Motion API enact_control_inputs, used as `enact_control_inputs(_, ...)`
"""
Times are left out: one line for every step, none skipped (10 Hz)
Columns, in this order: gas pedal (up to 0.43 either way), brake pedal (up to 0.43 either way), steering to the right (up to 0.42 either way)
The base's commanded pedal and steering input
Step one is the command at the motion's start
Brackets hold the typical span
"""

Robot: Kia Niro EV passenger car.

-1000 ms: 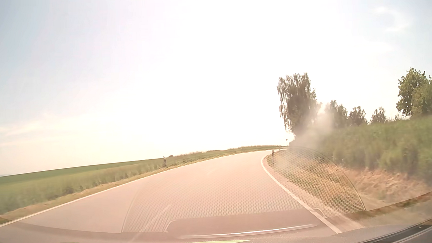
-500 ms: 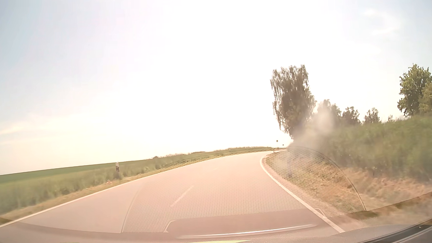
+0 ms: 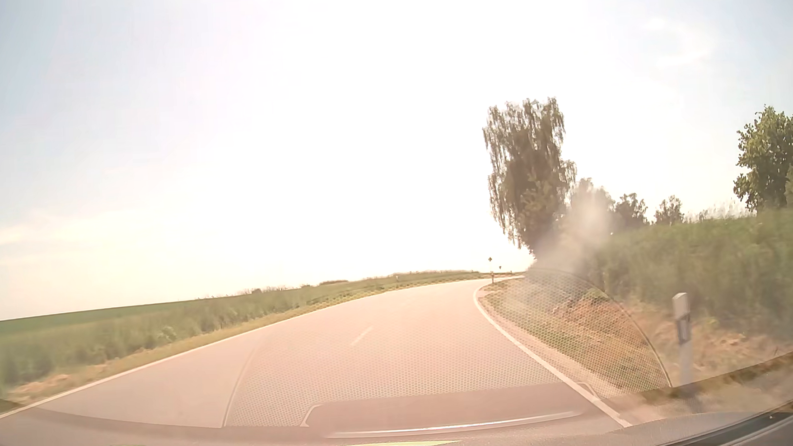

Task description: Follow the waypoints while adhering to traffic rules and regulations

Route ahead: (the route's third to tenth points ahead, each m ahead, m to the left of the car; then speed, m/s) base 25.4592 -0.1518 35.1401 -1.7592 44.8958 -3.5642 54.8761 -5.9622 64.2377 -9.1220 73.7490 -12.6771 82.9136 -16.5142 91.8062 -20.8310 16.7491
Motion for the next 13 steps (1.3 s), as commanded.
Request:
enact_control_inputs(0.000, 0.098, 0.029)
enact_control_inputs(0.000, 0.104, 0.028)
enact_control_inputs(0.000, 0.104, 0.027)
enact_control_inputs(0.000, 0.104, 0.026)
enact_control_inputs(0.000, 0.110, 0.026)
enact_control_inputs(0.000, 0.110, 0.025)
enact_control_inputs(0.000, 0.116, 0.025)
enact_control_inputs(0.000, 0.122, 0.025)
enact_control_inputs(0.000, 0.122, 0.025)
enact_control_inputs(0.000, 0.128, 0.025)
enact_control_inputs(0.000, 0.134, 0.025)
enact_control_inputs(0.000, 0.140, 0.025)
enact_control_inputs(0.000, 0.159, 0.024)
